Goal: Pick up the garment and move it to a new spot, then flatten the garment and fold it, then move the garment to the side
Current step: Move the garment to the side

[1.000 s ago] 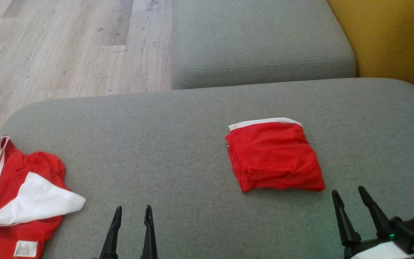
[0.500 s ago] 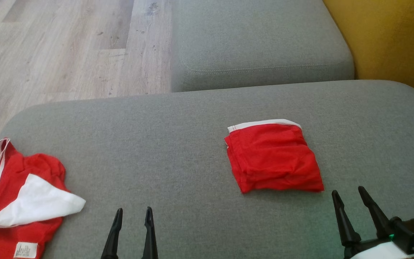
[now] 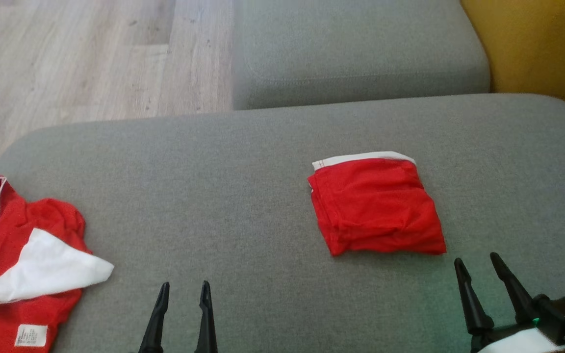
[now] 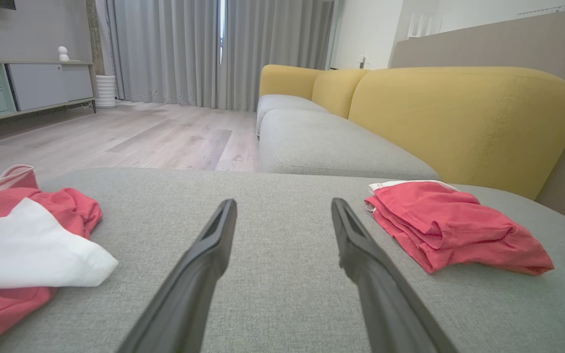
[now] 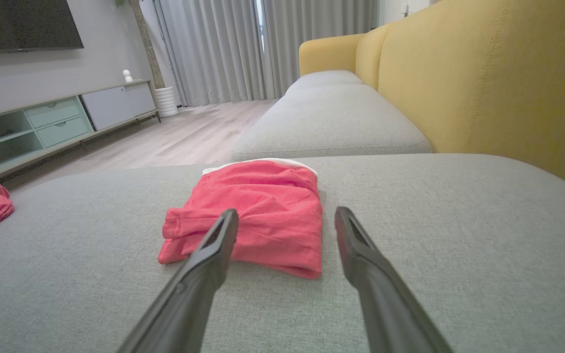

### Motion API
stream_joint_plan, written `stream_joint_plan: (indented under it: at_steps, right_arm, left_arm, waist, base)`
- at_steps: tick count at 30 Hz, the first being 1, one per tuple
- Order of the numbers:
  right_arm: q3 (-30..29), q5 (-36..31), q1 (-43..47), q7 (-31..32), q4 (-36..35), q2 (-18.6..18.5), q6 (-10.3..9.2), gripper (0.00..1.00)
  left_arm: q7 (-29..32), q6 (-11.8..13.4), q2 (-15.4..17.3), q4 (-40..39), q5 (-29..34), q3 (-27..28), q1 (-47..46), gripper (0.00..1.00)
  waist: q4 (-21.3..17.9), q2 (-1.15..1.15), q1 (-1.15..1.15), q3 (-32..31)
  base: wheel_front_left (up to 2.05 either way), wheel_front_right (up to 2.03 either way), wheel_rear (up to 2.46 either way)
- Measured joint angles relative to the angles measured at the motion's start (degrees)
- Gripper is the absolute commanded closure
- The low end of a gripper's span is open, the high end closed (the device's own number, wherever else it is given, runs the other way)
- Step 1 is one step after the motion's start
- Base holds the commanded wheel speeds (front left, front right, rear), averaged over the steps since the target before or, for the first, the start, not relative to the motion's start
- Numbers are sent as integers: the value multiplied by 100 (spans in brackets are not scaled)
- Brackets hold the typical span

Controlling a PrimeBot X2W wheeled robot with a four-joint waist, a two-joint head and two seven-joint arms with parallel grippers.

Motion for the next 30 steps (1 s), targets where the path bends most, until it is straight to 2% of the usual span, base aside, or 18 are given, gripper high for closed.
stream_joint_plan:
  at_steps: [7,19,24,30]
  right_arm:
    - [-32,171,-328,0,235,-105,0,0]
    - [44,778,-1768,47,1037,-723,0,0]
    - [125,1120,-2353,342,1326,-925,0,0]
    - [614,2041,-2739,965,1679,-1133,0,0]
  left_arm:
    - [0,33,-1,-49,-35,-194,-90,0]
    - [-1,147,-1,-112,-34,-431,-793,0]
    - [-1,185,-3,-107,-35,-553,-1034,0]
    - [-1,238,-5,-34,-78,-725,-1335,0]
  waist:
    - [15,0,0,318]
    - [123,0,1,1081]
    - [167,0,1,1359]
    - [297,0,1,1661]
  base:
    - [0,0,0]
    - [0,0,0]
    - [0,0,0]
    - [0,0,0]
